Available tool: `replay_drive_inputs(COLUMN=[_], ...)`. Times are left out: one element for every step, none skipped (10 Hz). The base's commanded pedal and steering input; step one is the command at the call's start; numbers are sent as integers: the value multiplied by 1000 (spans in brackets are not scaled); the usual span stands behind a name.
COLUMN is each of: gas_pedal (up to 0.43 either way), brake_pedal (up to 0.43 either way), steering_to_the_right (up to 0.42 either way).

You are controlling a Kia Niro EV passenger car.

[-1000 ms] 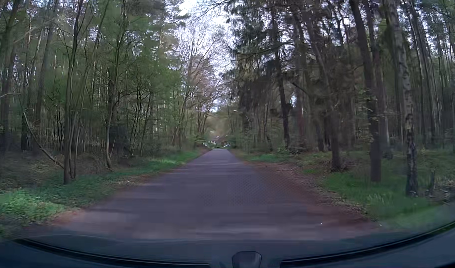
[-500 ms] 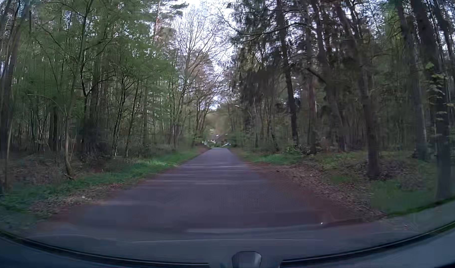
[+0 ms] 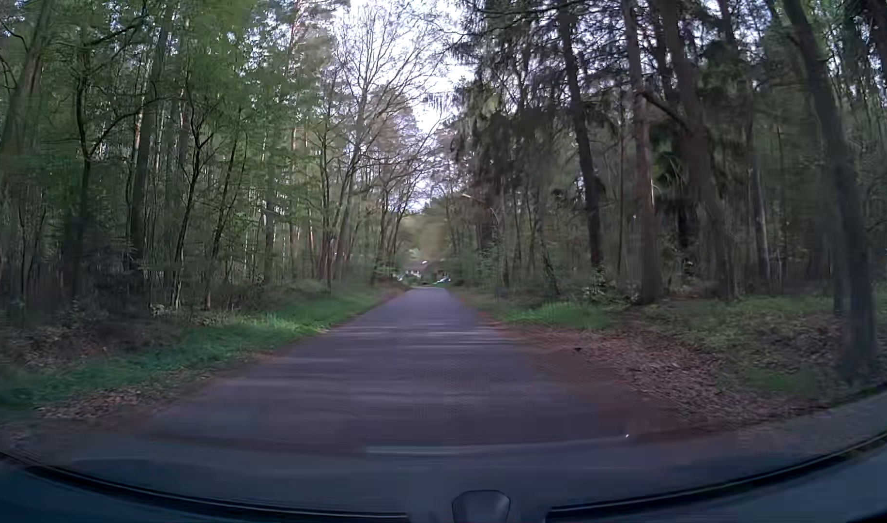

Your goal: Follow the waypoints while adhering to traffic rules and regulations

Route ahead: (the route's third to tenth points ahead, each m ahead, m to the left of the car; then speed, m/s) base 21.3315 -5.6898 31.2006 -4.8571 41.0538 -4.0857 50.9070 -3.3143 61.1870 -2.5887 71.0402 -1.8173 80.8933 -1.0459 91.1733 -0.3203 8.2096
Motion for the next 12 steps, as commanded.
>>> replay_drive_inputs(gas_pedal=[118,118,98,98,87,87,87,87,87,79,79,79], brake_pedal=[0,0,0,0,0,0,0,0,0,0,0,0], steering_to_the_right=[-7,-7,-7,-7,-8,-8,-8,-8,-8,-8,-8,-6])
